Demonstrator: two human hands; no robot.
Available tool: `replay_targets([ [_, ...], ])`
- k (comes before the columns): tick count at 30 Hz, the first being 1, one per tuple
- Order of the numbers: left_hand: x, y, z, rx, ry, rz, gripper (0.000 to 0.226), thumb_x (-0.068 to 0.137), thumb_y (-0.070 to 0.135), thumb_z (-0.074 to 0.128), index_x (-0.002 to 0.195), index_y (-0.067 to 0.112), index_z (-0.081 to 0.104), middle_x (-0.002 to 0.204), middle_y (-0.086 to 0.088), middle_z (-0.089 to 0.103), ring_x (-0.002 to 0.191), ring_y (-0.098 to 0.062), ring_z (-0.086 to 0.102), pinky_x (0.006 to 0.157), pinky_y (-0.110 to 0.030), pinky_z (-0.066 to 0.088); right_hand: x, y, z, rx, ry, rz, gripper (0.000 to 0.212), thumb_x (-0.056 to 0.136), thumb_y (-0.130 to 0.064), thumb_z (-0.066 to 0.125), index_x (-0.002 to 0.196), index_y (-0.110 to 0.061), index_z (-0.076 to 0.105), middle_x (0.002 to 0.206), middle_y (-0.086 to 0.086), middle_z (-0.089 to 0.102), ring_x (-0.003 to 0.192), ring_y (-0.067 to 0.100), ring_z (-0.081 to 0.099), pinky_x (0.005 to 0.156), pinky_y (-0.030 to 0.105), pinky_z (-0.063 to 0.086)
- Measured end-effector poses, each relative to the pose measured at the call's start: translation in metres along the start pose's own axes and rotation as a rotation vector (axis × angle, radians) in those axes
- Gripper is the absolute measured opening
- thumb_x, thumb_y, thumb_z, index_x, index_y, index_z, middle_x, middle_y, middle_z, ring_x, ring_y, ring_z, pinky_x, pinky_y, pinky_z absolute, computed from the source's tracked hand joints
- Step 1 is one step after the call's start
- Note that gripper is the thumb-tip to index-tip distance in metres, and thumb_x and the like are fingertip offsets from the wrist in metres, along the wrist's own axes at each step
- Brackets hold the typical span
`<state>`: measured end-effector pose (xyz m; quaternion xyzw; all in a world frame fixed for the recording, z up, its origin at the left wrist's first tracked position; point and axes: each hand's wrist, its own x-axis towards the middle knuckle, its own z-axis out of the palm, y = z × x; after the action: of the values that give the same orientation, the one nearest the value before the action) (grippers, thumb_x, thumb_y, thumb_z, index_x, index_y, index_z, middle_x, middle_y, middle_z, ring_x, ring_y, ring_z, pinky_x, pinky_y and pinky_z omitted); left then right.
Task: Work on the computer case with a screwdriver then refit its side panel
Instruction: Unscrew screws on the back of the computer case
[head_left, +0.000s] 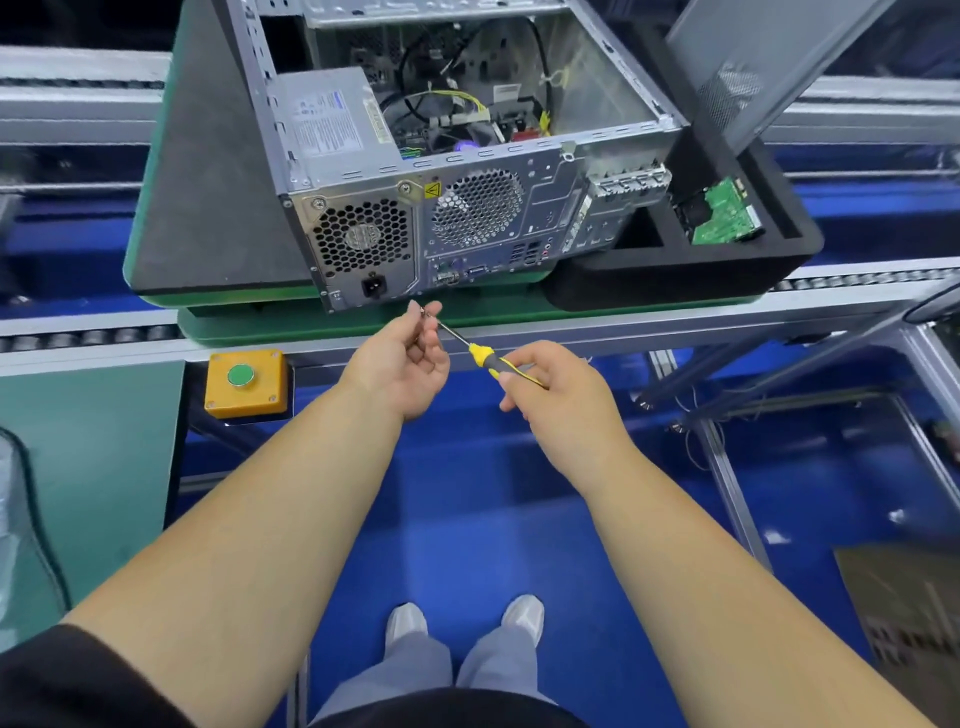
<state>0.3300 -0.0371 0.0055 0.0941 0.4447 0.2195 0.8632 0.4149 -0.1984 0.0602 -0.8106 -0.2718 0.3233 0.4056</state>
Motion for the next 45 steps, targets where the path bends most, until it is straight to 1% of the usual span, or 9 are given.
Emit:
replay_targets([
  [5, 0.004, -0.001, 0.002, -0.014, -0.006, -0.006, 0.032, 0.093, 0.03, 0.064, 0.073, 0.01, 0.08, 0.063, 0.008, 0.063, 0.049, -0.002, 0.055, 0.054, -0.015, 0.045, 0.002, 0.0, 0.0, -0.01, 0.02, -0.006, 0.006, 0.09, -0.033, 0.056, 0.088, -0.035, 0.061, 0.076, -0.008, 0.069, 0.049, 0.0, 0.046, 0.05, 0.026, 0.037],
  [10, 0.006, -0.004, 0.001, -0.006, 0.013, -0.023, 0.03, 0.091, 0.031, 0.065, 0.074, 0.012, 0.081, 0.061, 0.01, 0.06, 0.049, -0.002, 0.053, 0.057, -0.015, 0.043, 0.004, 0.002, -0.003, -0.062, 0.018, -0.021, 0.005, 0.091, -0.033, 0.056, 0.089, -0.036, 0.06, 0.077, -0.006, 0.067, 0.053, 0.0, 0.048, 0.048, 0.024, 0.038],
  [17, 0.005, -0.009, 0.002, -0.012, 0.022, -0.026, 0.031, 0.092, 0.032, 0.065, 0.075, 0.012, 0.081, 0.061, 0.009, 0.058, 0.051, -0.002, 0.051, 0.059, -0.015, 0.042, 0.004, 0.004, -0.001, -0.092, 0.014, -0.025, 0.004, 0.092, -0.033, 0.055, 0.092, -0.033, 0.059, 0.083, -0.002, 0.067, 0.061, 0.011, 0.05, 0.051, 0.03, 0.04],
  [22, 0.004, -0.013, 0.006, -0.056, 0.043, 0.006, 0.021, 0.094, 0.029, 0.063, 0.09, 0.012, 0.075, 0.059, 0.008, 0.059, 0.049, -0.002, 0.052, 0.058, -0.014, 0.042, 0.003, 0.003, 0.005, -0.041, 0.017, 0.009, 0.006, 0.093, -0.034, 0.054, 0.088, -0.034, 0.058, 0.077, -0.005, 0.069, 0.051, 0.002, 0.045, 0.048, 0.026, 0.037],
  [25, 0.004, -0.013, 0.008, -0.063, 0.044, 0.024, 0.02, 0.094, 0.028, 0.062, 0.093, 0.012, 0.074, 0.059, 0.008, 0.059, 0.05, -0.002, 0.052, 0.057, -0.015, 0.042, 0.003, 0.003, 0.01, -0.025, -0.031, 0.042, 0.008, 0.096, -0.036, 0.053, 0.089, -0.033, 0.056, 0.075, -0.007, 0.07, 0.047, 0.002, 0.043, 0.052, 0.028, 0.038],
  [34, 0.007, -0.006, 0.006, 0.123, 0.057, 0.07, 0.022, 0.089, 0.028, 0.069, 0.075, 0.015, 0.079, 0.057, 0.01, 0.057, 0.047, -0.001, 0.052, 0.05, -0.015, 0.045, 0.008, 0.009, 0.023, -0.033, -0.095, 0.106, 0.019, 0.101, -0.033, 0.04, 0.091, -0.027, 0.055, 0.078, -0.006, 0.067, 0.042, 0.002, 0.04, 0.04, 0.018, 0.034],
  [36, 0.008, -0.008, 0.005, 0.147, 0.061, 0.085, 0.023, 0.089, 0.029, 0.069, 0.072, 0.016, 0.079, 0.055, 0.01, 0.056, 0.045, -0.002, 0.051, 0.049, -0.015, 0.045, 0.01, 0.01, 0.032, 0.003, -0.108, 0.12, 0.019, 0.1, -0.039, 0.045, 0.093, -0.026, 0.056, 0.077, -0.008, 0.064, 0.045, 0.001, 0.042, 0.045, 0.019, 0.035],
  [39, 0.011, -0.006, 0.004, 0.157, 0.098, 0.118, 0.018, 0.09, 0.03, 0.068, 0.081, 0.016, 0.077, 0.053, 0.011, 0.054, 0.043, -0.001, 0.049, 0.048, -0.014, 0.044, 0.014, 0.01, 0.047, 0.132, -0.127, 0.164, 0.019, 0.099, -0.039, 0.049, 0.097, -0.023, 0.059, 0.073, -0.007, 0.062, 0.055, 0.011, 0.041, 0.057, 0.031, 0.036],
  [45, 0.017, 0.005, -0.006, 0.154, 0.101, 0.154, 0.02, 0.093, 0.027, 0.064, 0.083, 0.015, 0.077, 0.055, 0.009, 0.056, 0.045, -0.002, 0.05, 0.049, -0.015, 0.045, 0.021, 0.011, 0.064, 0.218, -0.124, 0.186, 0.022, 0.098, -0.041, 0.049, 0.096, -0.023, 0.062, 0.063, -0.011, 0.057, 0.057, 0.012, 0.042, 0.057, 0.032, 0.038],
])
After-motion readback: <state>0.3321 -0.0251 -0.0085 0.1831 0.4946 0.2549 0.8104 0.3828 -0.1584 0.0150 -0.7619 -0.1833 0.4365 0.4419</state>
